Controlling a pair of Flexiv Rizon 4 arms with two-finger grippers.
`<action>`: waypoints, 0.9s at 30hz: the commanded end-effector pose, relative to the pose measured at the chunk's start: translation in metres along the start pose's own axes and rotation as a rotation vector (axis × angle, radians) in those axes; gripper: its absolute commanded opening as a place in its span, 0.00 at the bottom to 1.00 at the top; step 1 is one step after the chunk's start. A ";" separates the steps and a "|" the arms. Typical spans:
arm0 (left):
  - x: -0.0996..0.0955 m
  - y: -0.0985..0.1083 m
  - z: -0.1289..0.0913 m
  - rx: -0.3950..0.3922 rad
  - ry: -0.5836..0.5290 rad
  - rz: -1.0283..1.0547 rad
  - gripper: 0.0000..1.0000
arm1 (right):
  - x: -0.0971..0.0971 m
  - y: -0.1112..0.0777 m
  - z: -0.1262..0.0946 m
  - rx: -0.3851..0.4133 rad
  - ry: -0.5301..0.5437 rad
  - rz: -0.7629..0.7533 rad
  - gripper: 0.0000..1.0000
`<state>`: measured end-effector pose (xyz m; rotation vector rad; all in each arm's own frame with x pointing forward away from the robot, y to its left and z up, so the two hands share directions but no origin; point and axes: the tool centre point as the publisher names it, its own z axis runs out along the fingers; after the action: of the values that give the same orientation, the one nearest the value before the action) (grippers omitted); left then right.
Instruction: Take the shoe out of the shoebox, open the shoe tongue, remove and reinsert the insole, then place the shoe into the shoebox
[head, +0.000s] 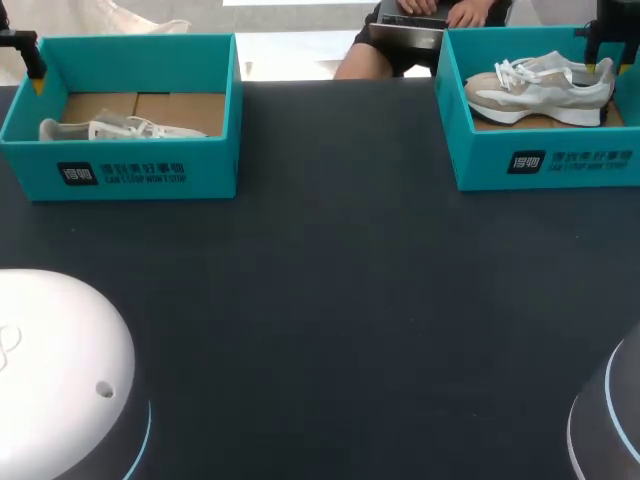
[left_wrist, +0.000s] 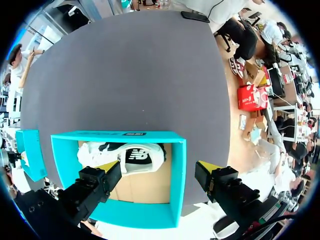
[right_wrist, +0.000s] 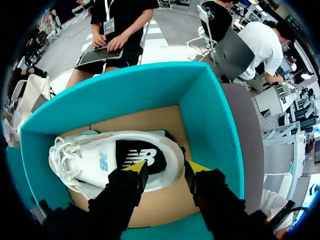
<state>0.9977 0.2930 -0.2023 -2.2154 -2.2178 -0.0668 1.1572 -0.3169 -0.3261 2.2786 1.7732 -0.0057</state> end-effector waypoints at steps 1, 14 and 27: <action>0.000 -0.001 0.000 -0.002 0.002 0.000 1.00 | 0.001 0.005 0.013 0.044 -0.007 -0.003 0.49; 0.000 -0.001 0.000 -0.002 0.002 0.000 1.00 | -0.001 0.003 0.035 0.089 -0.043 -0.025 0.38; 0.000 -0.001 0.000 -0.002 0.002 0.000 1.00 | -0.014 -0.006 -0.002 0.042 -0.066 -0.038 0.00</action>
<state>0.9977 0.2930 -0.2024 -2.2155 -2.2179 -0.0667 1.1609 -0.3302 -0.3455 2.2422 1.8053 -0.1500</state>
